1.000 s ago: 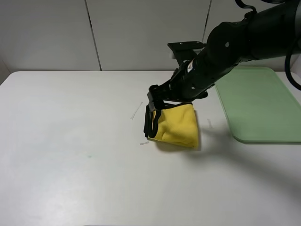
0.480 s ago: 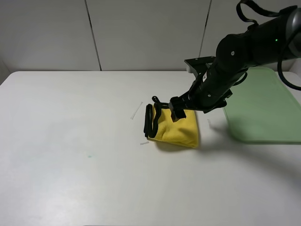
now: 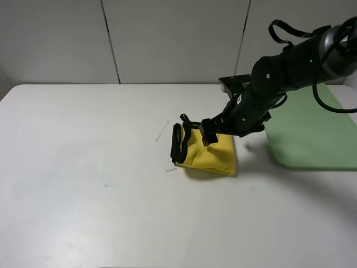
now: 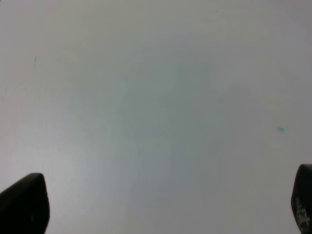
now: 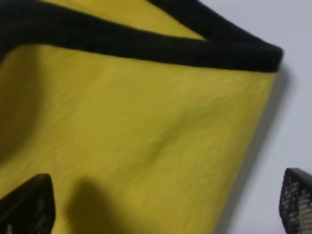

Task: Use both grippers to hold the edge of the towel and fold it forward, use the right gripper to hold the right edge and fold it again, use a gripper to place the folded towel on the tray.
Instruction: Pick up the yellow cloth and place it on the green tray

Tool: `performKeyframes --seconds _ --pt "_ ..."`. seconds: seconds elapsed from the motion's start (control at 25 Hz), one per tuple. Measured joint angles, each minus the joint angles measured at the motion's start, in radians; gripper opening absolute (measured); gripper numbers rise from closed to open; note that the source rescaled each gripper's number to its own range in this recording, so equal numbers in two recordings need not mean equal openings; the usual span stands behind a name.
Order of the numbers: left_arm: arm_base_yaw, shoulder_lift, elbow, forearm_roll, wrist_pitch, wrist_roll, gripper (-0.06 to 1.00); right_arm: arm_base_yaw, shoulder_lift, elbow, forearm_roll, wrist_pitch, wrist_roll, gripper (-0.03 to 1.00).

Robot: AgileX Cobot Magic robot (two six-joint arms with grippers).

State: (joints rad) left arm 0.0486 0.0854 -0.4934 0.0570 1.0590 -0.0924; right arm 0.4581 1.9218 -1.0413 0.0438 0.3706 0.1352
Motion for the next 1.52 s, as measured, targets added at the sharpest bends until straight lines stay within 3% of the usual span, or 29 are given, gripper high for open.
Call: performKeyframes --seconds 0.36,0.64,0.76,1.04,1.52 --pt "0.0 0.0 0.0 0.0 0.0 0.0 1.0 -0.038 0.078 0.0 0.007 -0.023 0.009 1.0" --pt "0.0 0.0 0.0 0.0 0.0 0.0 1.0 -0.038 0.098 -0.001 0.069 -0.028 0.01 0.96" --pt "0.0 0.0 0.0 0.0 0.0 0.0 1.0 -0.038 0.098 -0.001 0.103 -0.028 0.009 0.83" --pt "0.0 0.0 0.0 0.0 0.0 0.0 1.0 -0.035 0.105 -0.001 0.16 -0.029 0.011 0.12" --pt "0.0 0.0 0.0 0.0 0.0 0.0 1.0 -0.035 0.053 -0.008 0.127 0.011 -0.033 0.09"
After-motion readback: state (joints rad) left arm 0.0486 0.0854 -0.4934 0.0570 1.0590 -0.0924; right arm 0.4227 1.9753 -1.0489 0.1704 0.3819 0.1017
